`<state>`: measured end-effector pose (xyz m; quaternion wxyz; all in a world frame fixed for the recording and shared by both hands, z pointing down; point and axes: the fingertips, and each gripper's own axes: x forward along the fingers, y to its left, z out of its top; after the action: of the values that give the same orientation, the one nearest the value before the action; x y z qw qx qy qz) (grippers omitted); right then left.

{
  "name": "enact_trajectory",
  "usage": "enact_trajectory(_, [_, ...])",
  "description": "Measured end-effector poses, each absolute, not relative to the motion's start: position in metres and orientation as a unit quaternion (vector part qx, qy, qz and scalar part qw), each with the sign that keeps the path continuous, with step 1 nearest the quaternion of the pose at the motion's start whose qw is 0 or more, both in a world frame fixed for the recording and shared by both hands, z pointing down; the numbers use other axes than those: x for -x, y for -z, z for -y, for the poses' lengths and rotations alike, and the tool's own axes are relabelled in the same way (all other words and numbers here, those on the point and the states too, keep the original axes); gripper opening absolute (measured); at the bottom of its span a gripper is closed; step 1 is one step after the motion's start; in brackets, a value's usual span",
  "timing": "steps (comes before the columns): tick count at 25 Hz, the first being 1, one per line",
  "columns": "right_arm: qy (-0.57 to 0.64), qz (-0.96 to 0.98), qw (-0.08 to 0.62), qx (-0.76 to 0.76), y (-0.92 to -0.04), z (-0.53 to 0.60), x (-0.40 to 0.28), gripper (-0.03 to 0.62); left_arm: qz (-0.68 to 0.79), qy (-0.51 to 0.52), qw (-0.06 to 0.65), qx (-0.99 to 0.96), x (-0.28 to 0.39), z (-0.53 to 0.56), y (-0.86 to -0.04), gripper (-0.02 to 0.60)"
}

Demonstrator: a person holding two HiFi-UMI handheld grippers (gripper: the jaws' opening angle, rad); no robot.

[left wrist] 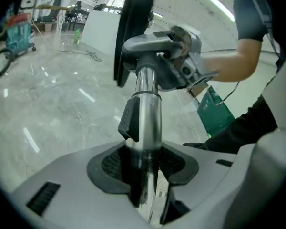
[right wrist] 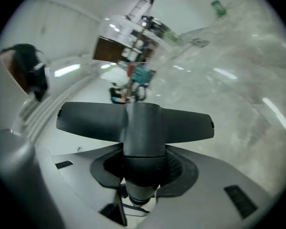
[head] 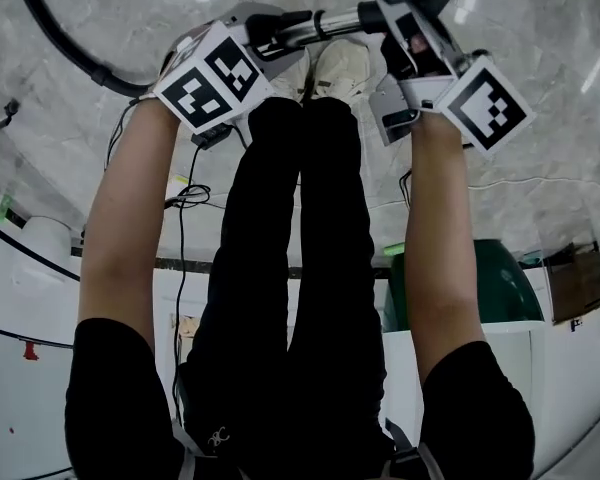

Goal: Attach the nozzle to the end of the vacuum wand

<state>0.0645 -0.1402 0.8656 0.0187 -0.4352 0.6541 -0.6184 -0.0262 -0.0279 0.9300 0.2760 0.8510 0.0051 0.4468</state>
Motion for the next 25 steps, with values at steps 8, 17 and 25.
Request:
enact_trajectory(8, [0.629, -0.626, -0.007, 0.462, -0.875, 0.139, -0.07, 0.166, 0.019, -0.459, 0.279, -0.843, 0.022, 0.029, -0.93, 0.173])
enact_trajectory(17, [0.592, -0.644, 0.013, 0.485, -0.866, 0.142, -0.063, 0.156, -0.009, -0.452, 0.283, -0.846, 0.024, 0.026, -0.925, 0.173])
enact_trajectory(25, [0.574, -0.653, 0.036, 0.493, -0.877, 0.134, -0.078, 0.168, 0.006, -0.449, 0.268, -0.852, 0.008, 0.029, -0.934, 0.173])
